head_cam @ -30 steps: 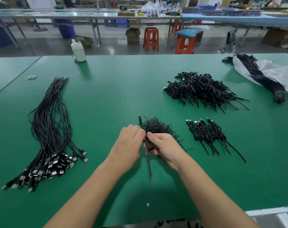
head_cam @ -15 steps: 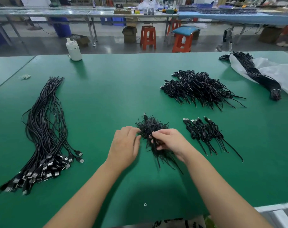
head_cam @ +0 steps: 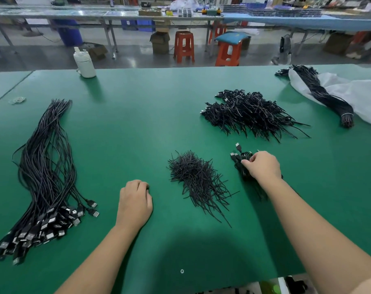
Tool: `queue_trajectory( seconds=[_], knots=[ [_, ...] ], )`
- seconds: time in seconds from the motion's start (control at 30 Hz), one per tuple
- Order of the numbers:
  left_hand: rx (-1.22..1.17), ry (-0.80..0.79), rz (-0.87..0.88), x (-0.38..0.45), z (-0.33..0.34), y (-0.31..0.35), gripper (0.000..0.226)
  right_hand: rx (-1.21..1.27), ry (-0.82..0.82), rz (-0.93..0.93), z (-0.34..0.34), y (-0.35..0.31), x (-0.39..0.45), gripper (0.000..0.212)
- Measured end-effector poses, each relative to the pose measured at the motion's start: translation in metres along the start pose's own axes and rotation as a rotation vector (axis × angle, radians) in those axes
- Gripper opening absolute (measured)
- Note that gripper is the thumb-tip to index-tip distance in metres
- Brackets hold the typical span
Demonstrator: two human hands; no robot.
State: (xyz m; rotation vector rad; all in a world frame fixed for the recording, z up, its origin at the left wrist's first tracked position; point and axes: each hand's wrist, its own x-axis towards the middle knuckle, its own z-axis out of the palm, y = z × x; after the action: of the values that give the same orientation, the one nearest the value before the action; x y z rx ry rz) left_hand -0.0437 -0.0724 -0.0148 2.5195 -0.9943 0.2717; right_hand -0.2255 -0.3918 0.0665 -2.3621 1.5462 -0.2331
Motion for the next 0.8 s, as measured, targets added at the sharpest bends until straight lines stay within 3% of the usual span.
queue_trajectory(
  seconds=[0.2, 0.33, 0.4, 0.5, 0.67, 0.8],
  knots=[
    [-0.010, 0.005, -0.013, 0.001, 0.003, -0.001, 0.012, -0.225, -0.010, -0.048, 0.012, 0.007, 0.008, 0.045],
    [-0.013, 0.017, -0.013, 0.003, 0.004, -0.002, 0.013, -0.308, 0.130, -0.161, 0.011, -0.009, 0.000, 0.041],
    [-0.017, 0.021, -0.013, 0.003, 0.005, -0.002, 0.012, -0.148, 0.147, -0.207, 0.015, -0.017, -0.007, 0.035],
    [-0.017, 0.016, -0.009, 0.003, 0.005, -0.002, 0.010, 0.149, 0.005, -0.251, 0.035, -0.027, -0.026, 0.042],
    [-0.013, -0.024, -0.011, 0.003, -0.001, 0.001, 0.011, 0.416, -0.180, -0.198, 0.071, -0.027, -0.058, 0.039],
    [0.028, -0.116, -0.010, 0.005, -0.008, -0.003, 0.015, 0.580, -0.208, -0.177, 0.073, -0.022, -0.065, 0.038]
  ],
)
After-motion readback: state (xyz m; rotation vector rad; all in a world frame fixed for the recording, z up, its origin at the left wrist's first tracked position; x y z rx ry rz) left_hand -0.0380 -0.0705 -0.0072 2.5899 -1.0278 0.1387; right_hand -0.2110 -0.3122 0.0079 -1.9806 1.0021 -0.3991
